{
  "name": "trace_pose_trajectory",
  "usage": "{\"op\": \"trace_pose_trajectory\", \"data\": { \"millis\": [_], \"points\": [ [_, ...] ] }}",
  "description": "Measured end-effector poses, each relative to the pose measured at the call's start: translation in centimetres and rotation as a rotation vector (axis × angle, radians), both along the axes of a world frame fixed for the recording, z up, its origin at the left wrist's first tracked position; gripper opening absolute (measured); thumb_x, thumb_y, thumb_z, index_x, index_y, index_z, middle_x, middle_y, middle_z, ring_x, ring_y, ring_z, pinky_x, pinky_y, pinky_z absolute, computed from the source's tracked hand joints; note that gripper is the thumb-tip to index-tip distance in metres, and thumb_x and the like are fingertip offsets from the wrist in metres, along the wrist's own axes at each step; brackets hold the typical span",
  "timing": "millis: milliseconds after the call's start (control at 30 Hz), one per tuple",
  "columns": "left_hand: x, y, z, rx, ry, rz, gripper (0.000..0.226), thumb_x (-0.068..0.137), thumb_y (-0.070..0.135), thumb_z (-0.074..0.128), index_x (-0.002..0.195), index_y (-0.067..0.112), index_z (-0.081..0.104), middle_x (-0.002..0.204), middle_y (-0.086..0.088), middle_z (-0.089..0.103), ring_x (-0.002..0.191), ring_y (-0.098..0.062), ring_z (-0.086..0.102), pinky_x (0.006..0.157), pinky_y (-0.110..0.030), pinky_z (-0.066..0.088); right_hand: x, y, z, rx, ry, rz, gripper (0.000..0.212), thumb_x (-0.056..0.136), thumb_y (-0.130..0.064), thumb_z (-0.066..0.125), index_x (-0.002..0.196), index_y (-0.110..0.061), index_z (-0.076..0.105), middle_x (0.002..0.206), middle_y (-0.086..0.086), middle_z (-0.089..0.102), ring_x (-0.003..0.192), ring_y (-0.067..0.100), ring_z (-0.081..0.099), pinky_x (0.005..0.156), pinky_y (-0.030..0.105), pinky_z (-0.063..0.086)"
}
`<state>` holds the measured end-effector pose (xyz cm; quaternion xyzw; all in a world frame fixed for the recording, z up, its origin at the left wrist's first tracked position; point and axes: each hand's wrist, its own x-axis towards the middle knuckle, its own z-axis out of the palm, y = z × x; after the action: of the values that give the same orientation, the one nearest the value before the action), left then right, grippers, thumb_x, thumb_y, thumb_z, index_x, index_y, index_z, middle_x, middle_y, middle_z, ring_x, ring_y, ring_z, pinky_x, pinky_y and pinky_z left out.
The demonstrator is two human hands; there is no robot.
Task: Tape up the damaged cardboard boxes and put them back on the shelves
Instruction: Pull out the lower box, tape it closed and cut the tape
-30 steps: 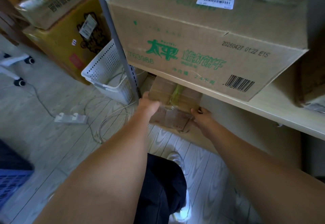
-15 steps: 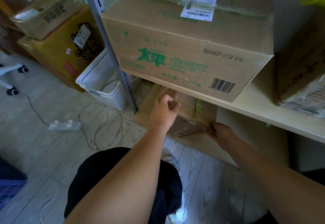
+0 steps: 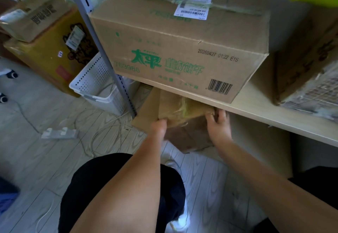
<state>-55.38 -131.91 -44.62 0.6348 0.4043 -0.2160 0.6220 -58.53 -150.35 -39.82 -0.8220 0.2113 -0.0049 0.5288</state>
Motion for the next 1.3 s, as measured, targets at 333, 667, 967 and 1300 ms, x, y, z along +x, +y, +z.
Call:
{"op": "trace_pose_trajectory", "data": {
  "millis": [333,667,967,1300],
  "points": [
    [-0.5,2.3,-1.2,-0.353,0.161,0.077,0.073,0.092,0.071,0.037,0.120,0.010,0.066,0.103,-0.018,0.074,0.098,-0.035,0.067,0.073,-0.052,0.057,-3.7,7.3,-4.7,-0.594,-0.122,0.804,0.048,0.104,-0.031,0.036,0.152,-0.032,0.033,0.160,-0.014,0.023,0.148,0.014,0.017,0.122,0.041,0.011],
    [-1.0,1.6,-2.4,-0.071,0.097,0.031,0.095,0.080,0.082,0.045,0.148,0.016,0.039,0.143,-0.015,0.052,0.130,-0.038,0.051,0.108,-0.060,0.040,3.4,-1.5,-5.8,0.234,0.345,0.154,0.080,0.077,-0.064,0.069,0.141,-0.019,0.051,0.143,0.006,0.054,0.130,0.025,0.050,0.111,0.039,0.038],
    [-3.2,-0.4,-1.7,-0.274,0.105,-0.032,0.089,0.086,0.080,0.037,0.142,0.011,0.047,0.127,-0.015,0.066,0.111,-0.035,0.066,0.081,-0.050,0.056,-1.4,3.0,0.1,-0.628,-0.065,0.306,0.054,0.094,-0.040,0.052,0.142,-0.016,0.045,0.114,0.015,0.065,0.106,0.037,0.058,0.084,0.038,0.050],
    [-2.4,-1.2,1.4,-0.240,0.096,-0.142,0.079,0.089,0.076,0.041,0.129,0.011,0.062,0.108,-0.012,0.072,0.099,-0.027,0.069,0.086,-0.047,0.057,-5.7,5.8,-0.5,-0.645,-0.275,0.798,0.049,0.083,0.000,0.059,0.129,-0.014,0.064,0.150,0.010,0.046,0.138,0.032,0.042,0.114,0.048,0.035]
  ]
}}
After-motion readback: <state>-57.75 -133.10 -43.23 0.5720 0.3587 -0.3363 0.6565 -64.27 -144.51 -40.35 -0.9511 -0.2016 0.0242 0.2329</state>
